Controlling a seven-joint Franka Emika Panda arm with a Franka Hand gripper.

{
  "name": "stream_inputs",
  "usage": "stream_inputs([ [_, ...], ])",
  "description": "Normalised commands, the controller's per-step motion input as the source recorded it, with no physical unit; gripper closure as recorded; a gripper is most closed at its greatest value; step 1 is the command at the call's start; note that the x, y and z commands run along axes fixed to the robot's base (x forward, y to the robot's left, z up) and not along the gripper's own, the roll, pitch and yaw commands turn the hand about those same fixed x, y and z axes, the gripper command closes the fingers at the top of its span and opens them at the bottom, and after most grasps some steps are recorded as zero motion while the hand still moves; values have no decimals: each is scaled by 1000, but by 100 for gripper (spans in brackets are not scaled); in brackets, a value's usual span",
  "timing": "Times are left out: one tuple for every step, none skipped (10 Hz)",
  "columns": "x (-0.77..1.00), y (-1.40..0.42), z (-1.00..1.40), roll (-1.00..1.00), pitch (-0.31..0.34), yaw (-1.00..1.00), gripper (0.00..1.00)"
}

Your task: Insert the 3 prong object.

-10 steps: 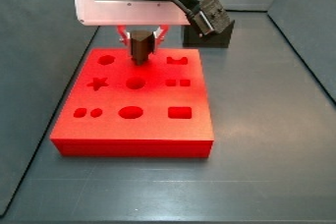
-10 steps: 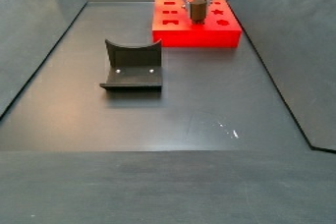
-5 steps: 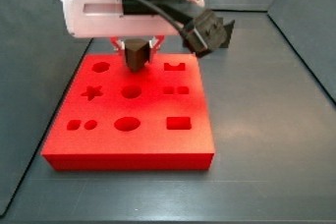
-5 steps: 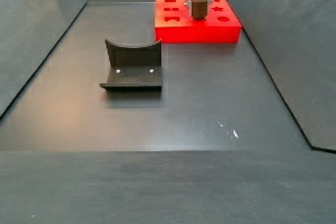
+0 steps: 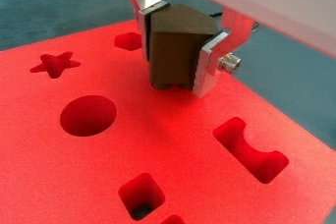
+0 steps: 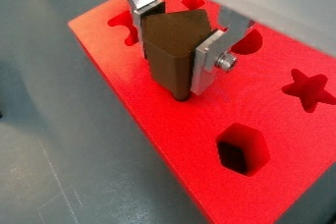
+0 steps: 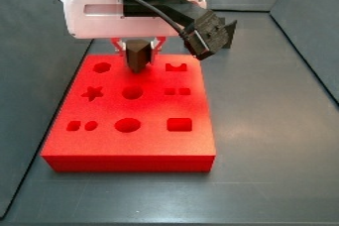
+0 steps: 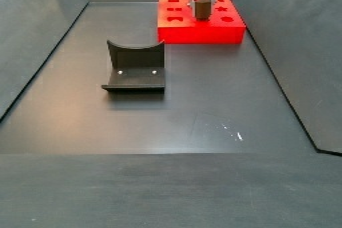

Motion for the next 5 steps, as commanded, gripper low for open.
stream_inputs([
  [-137, -460, -560, 404, -20, 0, 100],
  [-57, -394, -511, 363, 0, 0, 100],
  [0, -169, -363, 184, 19, 0, 100],
  [0, -134, -171, 136, 49, 0, 100],
  [0, -94, -131, 106, 20, 0, 100],
])
